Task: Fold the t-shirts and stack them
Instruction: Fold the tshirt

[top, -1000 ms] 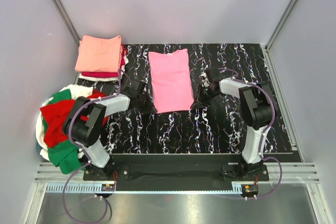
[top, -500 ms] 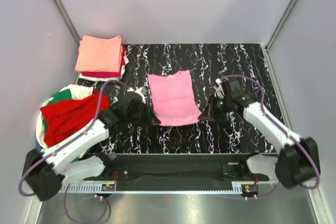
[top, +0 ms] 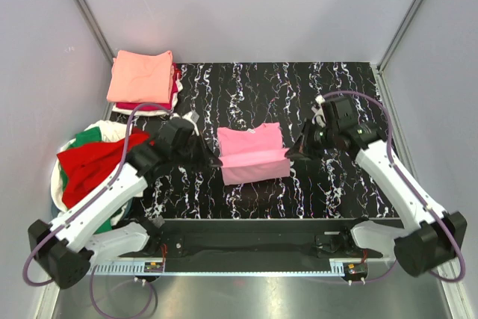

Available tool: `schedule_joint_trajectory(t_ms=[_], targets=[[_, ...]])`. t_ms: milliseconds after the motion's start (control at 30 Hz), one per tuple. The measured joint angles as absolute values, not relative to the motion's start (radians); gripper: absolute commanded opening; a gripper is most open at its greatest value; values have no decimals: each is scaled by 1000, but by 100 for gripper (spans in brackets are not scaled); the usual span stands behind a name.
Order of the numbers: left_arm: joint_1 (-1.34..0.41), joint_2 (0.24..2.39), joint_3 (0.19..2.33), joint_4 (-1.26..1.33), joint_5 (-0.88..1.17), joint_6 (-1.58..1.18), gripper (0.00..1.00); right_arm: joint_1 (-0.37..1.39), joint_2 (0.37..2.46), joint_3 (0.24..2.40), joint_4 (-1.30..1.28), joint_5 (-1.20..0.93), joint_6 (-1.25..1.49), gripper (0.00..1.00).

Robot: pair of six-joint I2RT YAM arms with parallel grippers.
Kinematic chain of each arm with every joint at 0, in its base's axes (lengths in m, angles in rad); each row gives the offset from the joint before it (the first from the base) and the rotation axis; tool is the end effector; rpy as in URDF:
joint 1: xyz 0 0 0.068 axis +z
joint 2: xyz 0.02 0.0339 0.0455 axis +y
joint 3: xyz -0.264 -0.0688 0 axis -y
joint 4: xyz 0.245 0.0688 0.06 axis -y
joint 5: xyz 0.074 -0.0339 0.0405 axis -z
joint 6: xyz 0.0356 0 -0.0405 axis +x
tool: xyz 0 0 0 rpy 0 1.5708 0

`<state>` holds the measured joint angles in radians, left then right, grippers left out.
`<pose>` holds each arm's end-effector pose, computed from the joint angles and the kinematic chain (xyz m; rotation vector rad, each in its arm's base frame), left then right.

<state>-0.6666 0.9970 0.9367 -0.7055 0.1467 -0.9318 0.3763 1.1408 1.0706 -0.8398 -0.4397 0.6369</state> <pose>0.1568 -0.1300 0.3046 -0.2563 2.5207 -0.9026 0.2025 0.0963 0.3123 0.1410 2.6171 0.9455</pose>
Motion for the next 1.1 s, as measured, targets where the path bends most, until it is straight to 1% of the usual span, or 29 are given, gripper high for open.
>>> schedule_joint_trajectory(t_ms=[267, 533, 733, 933, 1100], targets=[[-528, 1192, 1055, -690, 199, -835, 0, 367, 1383, 1294, -844, -377, 582, 0], [-427, 1342, 1172, -685, 277, -749, 0, 336, 1561, 1429, -832, -379, 555, 0], [-387, 1465, 1231, -673, 306, -703, 0, 320, 1695, 1516, -813, -382, 541, 0], [-335, 1662, 1333, -652, 339, -666, 0, 297, 1874, 1605, -775, -390, 531, 0], [-298, 1855, 1456, -650, 351, -639, 0, 277, 2061, 1731, -760, -414, 527, 0]])
